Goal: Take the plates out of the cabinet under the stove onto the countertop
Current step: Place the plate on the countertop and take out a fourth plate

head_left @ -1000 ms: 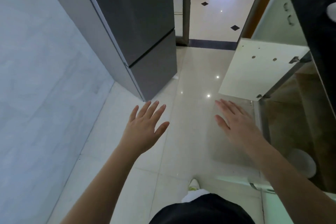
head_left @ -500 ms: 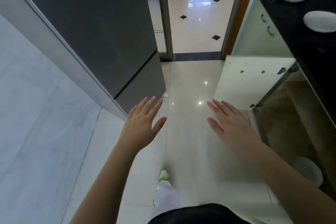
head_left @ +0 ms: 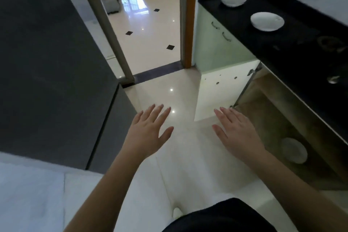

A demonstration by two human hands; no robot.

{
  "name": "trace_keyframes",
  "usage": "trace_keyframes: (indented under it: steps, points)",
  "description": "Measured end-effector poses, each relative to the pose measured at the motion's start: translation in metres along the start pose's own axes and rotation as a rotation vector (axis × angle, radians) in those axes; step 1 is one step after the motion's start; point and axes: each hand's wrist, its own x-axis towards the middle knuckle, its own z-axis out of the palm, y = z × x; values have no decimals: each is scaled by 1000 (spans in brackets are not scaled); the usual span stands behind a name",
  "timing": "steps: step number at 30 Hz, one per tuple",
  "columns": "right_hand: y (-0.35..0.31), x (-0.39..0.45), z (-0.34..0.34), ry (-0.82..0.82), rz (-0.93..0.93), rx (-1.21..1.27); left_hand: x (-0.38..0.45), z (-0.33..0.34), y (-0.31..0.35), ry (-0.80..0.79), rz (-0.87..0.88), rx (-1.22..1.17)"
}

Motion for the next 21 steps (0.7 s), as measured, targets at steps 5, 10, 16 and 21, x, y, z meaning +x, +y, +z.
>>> trace_keyframes:
  steps: [5, 10, 16, 21]
  points:
    - [42, 0, -9, 34, 271, -29, 85, -3, 35, 8, 164, -55]
    - [89, 7, -13, 53, 458, 17, 170, 7, 88, -52, 354, -7]
    - [144, 18, -27, 87, 592, 81, 245, -4, 148, -23, 552, 34]
    - [169, 31, -46, 156, 686, 101, 290, -8, 182, -35, 698, 51]
